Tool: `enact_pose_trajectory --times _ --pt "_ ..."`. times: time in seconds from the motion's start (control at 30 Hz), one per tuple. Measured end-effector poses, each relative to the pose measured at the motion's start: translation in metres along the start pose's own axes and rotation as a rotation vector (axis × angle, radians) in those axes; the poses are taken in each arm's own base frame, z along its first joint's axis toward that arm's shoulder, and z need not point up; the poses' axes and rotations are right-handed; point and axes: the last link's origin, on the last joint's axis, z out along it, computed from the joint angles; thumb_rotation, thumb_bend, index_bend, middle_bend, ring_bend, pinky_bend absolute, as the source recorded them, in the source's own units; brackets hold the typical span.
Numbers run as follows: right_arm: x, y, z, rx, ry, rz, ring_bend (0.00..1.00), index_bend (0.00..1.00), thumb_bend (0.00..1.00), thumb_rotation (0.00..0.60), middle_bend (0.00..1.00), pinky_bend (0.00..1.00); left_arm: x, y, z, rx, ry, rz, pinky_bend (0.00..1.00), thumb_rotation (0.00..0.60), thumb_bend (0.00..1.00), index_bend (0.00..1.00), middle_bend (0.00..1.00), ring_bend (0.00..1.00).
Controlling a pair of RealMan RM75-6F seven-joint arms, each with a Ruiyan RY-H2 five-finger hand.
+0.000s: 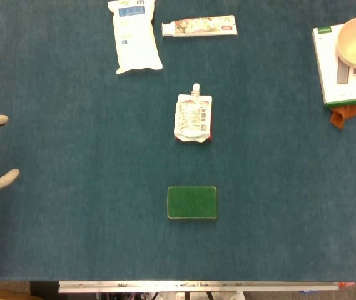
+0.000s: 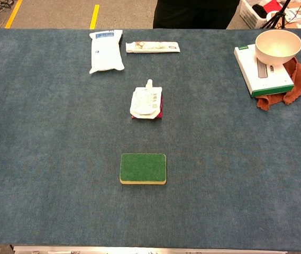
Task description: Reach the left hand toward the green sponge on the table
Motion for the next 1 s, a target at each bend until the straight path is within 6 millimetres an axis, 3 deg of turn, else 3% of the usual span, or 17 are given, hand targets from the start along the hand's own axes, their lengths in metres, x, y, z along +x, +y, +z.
enact_pose_trajectory --times 0.73,1.0 --pt "0.0 0.0 -0.002 -0.008 -0.007 -0.004 0.32 0.34 0.0 0.6 0.31 0.49 -0.004 -0.001 0.001 -0.003 -0.014 -0.008 0.33 0.6 0.0 0.23 0.3 0.21" --pt "0.004 0.0 -0.003 -0.01 0.005 0.003 0.32 0.34 0.0 0.6 0.31 0.49 -0.015 0.005 0.002 -0.028 -0.041 -0.041 0.33 0.6 0.0 0.24 0.3 0.21"
